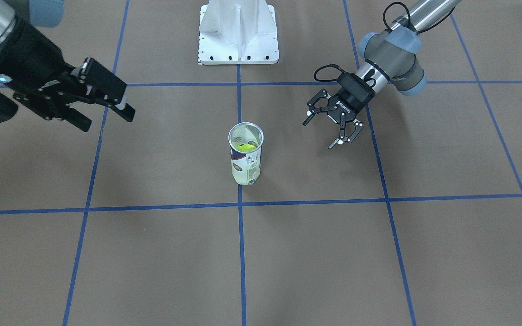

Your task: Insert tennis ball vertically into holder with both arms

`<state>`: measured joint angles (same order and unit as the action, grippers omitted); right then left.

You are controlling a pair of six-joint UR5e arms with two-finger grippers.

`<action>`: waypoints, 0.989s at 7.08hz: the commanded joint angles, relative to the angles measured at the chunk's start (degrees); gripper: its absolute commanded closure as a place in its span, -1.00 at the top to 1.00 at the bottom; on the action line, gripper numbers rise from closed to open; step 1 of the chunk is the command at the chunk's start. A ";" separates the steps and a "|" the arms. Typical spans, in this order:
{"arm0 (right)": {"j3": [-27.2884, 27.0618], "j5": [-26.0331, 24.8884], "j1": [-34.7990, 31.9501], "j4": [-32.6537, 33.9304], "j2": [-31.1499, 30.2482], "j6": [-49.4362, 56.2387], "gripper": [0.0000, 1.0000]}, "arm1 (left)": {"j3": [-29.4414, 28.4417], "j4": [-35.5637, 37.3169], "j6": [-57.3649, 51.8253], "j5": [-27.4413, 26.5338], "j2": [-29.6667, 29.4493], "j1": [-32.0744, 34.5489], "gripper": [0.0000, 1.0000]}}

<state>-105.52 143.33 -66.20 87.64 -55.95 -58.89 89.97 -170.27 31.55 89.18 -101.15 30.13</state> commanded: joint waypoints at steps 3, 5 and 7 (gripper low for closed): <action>5.74 -0.50 -11.91 0.08 -20.39 44.11 0.99 | -1.11 33.33 0.72 42.73 1.14 34.51 0.99; 13.28 -3.82 -16.84 -0.10 -26.37 63.01 0.99 | -3.03 47.08 -12.91 44.24 1.31 42.52 0.99; 16.94 -5.59 -21.42 -0.36 -28.42 68.21 0.99 | -3.75 62.37 -25.82 44.15 1.04 52.72 0.99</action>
<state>-89.94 139.28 -85.37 87.46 -82.56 6.29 86.95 -116.70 15.88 133.41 -100.09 77.39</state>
